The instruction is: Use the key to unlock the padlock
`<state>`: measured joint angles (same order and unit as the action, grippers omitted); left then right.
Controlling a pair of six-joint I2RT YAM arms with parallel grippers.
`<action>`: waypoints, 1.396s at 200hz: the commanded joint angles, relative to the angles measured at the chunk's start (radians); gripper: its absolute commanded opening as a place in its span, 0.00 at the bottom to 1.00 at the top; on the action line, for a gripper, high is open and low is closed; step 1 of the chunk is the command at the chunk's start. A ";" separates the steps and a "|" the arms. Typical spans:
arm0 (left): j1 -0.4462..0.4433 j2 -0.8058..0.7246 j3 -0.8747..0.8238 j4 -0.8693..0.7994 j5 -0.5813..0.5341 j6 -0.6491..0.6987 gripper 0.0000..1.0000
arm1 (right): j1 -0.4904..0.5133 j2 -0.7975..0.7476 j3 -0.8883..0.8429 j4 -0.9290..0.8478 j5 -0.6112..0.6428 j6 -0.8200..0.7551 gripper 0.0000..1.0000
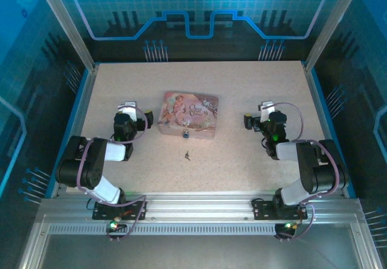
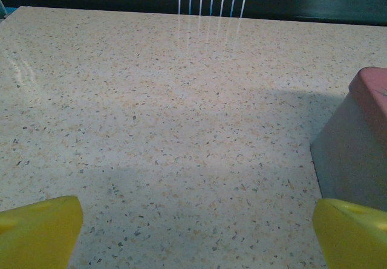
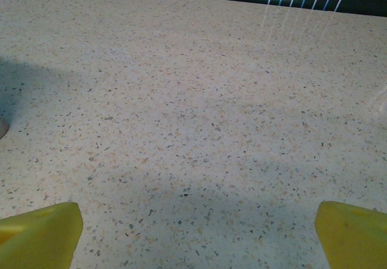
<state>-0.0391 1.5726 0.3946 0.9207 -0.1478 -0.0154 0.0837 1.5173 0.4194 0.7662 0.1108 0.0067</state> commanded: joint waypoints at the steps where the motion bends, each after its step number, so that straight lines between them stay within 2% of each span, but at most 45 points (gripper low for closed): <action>1: 0.011 -0.024 -0.014 0.000 0.022 0.026 0.99 | -0.015 -0.012 0.012 -0.008 -0.017 -0.010 1.00; 24: 0.011 -0.047 -0.027 0.001 0.043 0.033 0.99 | -0.025 -0.012 0.013 -0.013 -0.036 -0.007 1.00; 44: 0.011 -0.150 -0.051 -0.046 0.018 0.023 0.99 | -0.025 -0.014 0.012 -0.011 -0.037 -0.007 1.00; 67: 0.011 -0.357 0.002 -0.336 -0.012 -0.026 0.99 | -0.025 -0.035 0.047 -0.088 -0.061 -0.017 1.00; 95: 0.007 -0.549 0.131 -0.739 -0.019 -0.133 0.99 | -0.017 -0.146 0.213 -0.465 0.051 0.065 1.00; 109: 0.005 -0.591 0.190 -0.886 0.041 -0.193 0.95 | -0.015 -0.196 0.293 -0.645 0.057 0.130 1.00; 134: -0.005 -0.606 0.275 -1.117 0.224 -0.259 0.85 | 0.022 -0.289 0.345 -0.818 0.022 0.237 0.93; 154: -0.060 -0.604 0.281 -1.218 0.323 -0.299 0.82 | 0.119 -0.356 0.334 -0.916 0.011 0.291 0.85; 163: -0.103 -0.599 0.275 -1.256 0.335 -0.315 0.81 | 0.184 -0.376 0.321 -0.945 0.022 0.319 0.83; 195: -0.271 -0.510 0.247 -1.284 0.373 -0.413 0.74 | 0.460 -0.393 0.251 -0.964 0.086 0.420 0.67; 222: -0.360 -0.423 0.205 -1.165 0.423 -0.508 0.65 | 0.632 -0.366 0.206 -0.919 0.130 0.495 0.51; 246: -0.408 -0.375 0.168 -1.062 0.402 -0.563 0.60 | 0.707 -0.310 0.194 -0.876 0.150 0.527 0.44; 279: -0.462 -0.296 0.138 -0.952 0.383 -0.644 0.56 | 0.755 -0.199 0.203 -0.816 0.117 0.543 0.40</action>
<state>-0.4656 1.2308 0.5533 -0.1486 0.2260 -0.5602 0.8074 1.2530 0.6205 -0.1032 0.2283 0.5026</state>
